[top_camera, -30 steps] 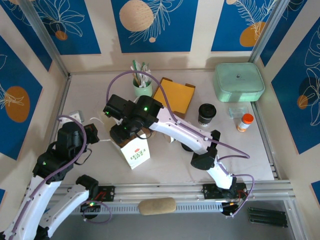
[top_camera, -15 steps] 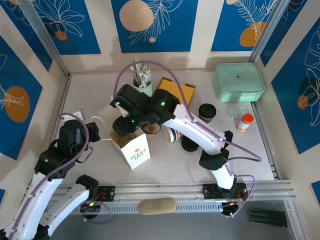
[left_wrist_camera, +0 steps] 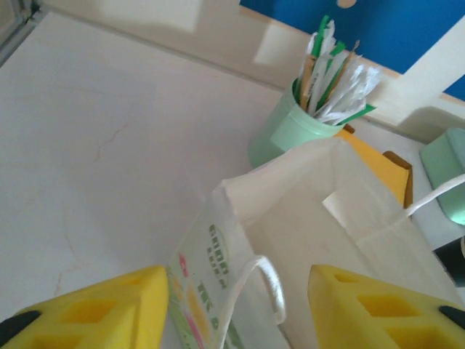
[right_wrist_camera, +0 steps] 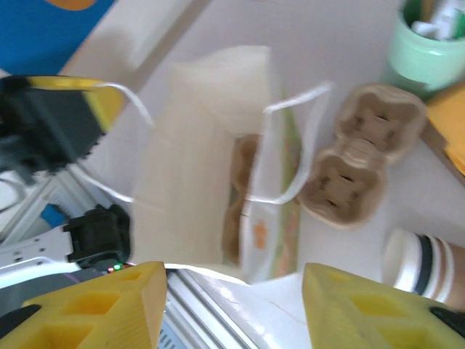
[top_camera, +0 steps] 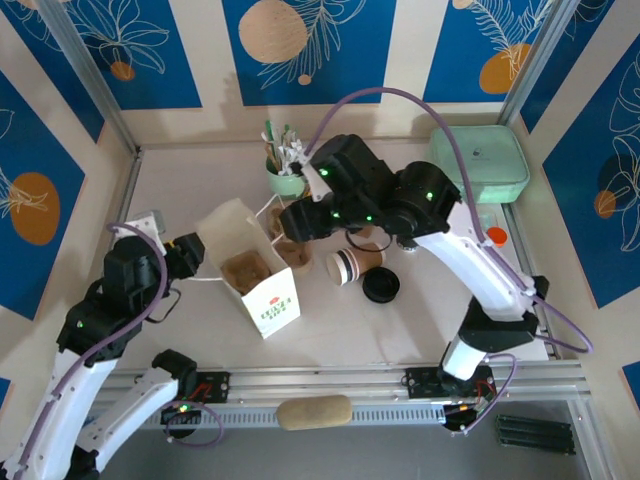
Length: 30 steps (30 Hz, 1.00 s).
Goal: Pack the takeout coffee
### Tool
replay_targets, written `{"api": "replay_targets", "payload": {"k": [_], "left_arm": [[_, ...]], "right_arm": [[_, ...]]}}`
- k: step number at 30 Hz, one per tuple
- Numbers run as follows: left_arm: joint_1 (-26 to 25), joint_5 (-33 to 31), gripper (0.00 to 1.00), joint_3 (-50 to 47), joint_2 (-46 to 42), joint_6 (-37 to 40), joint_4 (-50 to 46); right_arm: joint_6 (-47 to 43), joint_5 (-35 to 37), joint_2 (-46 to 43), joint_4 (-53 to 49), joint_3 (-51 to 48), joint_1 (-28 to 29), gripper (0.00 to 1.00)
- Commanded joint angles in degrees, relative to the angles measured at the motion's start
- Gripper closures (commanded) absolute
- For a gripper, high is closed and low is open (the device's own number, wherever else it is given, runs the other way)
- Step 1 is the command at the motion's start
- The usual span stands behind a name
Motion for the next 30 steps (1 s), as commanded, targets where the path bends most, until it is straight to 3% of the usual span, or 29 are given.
{"api": "replay_targets", "payload": {"k": [1,9,14,18,30], "left_arm": [[0.45,1.88,0.38,3.81,0.85,2.11,0.58],[0.45,7.35,0.24,9.56,5.39,3.9,1.01],[0.45,10.21,0.18,11.11,8.57,4.61,1.58],[0.45,12.12,0.15,11.33,10.64,4.89,2.47],[0.47,14.24,0.12,10.41,11.85,4.22,3.83]], "right_arm": [[1.72,0.98,-6.22,0.56,-6.81,-6.06,0.46],[-2.25,-11.48,-17.31,3.4,-28.38,-38.88,0.33],[-6.87,-11.92,-14.07,4.53,-34.82,-51.44,0.23],[-9.0,-10.01,-7.67,4.78,-35.21,-55.45,0.2],[-9.61,-6.44,8.88,4.42,-29.05,-54.13,0.14]]}}
